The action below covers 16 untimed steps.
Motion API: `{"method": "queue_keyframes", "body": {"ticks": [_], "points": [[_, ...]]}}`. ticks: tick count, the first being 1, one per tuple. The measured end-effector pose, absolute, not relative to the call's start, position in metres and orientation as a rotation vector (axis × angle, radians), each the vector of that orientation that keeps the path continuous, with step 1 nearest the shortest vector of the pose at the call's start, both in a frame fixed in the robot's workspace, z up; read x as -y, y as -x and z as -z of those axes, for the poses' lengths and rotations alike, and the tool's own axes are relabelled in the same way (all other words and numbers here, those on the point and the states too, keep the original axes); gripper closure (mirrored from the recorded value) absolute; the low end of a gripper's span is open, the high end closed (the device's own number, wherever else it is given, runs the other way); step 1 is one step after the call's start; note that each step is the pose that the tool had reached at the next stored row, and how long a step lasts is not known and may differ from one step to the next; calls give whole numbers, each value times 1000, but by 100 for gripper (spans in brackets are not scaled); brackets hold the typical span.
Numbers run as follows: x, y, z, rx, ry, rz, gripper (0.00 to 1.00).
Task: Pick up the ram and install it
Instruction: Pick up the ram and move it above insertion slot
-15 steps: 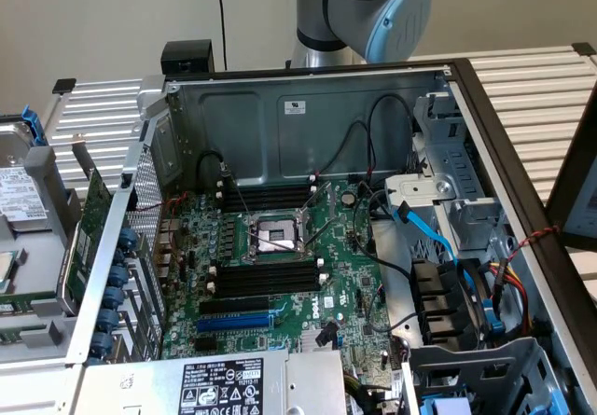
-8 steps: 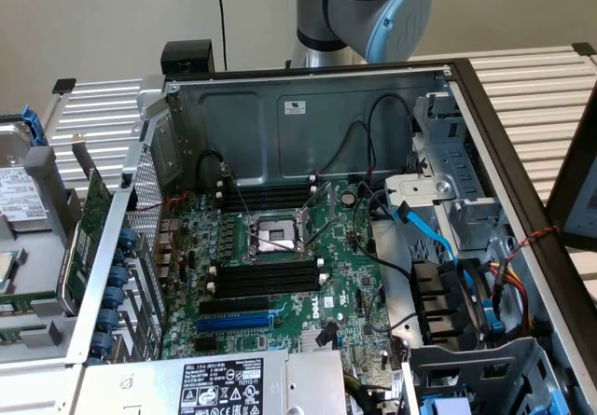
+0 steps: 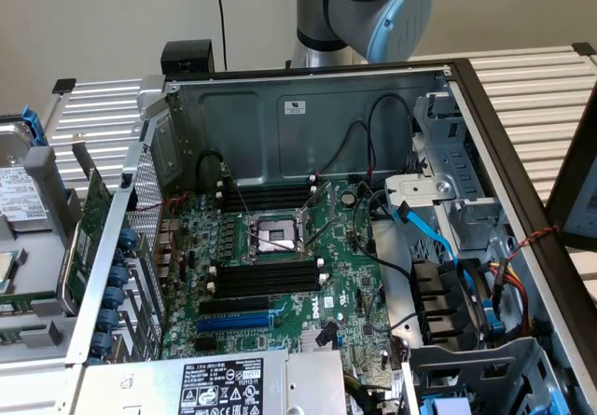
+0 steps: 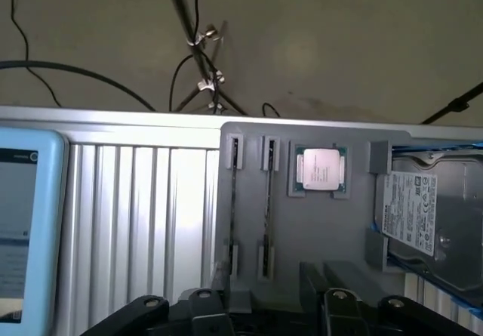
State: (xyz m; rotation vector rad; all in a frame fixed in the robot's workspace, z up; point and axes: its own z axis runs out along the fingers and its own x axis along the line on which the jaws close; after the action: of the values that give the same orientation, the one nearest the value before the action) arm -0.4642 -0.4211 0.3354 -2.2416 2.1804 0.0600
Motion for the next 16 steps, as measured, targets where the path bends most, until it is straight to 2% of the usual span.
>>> {"method": "queue_keyframes", "body": {"ticks": [1,2,16], "points": [[422,464,-333,-2180,2242,-60,49],[423,464,-332,-2180,2242,-60,56],[430,454,-306,-2180,2245,-57,56]]}}
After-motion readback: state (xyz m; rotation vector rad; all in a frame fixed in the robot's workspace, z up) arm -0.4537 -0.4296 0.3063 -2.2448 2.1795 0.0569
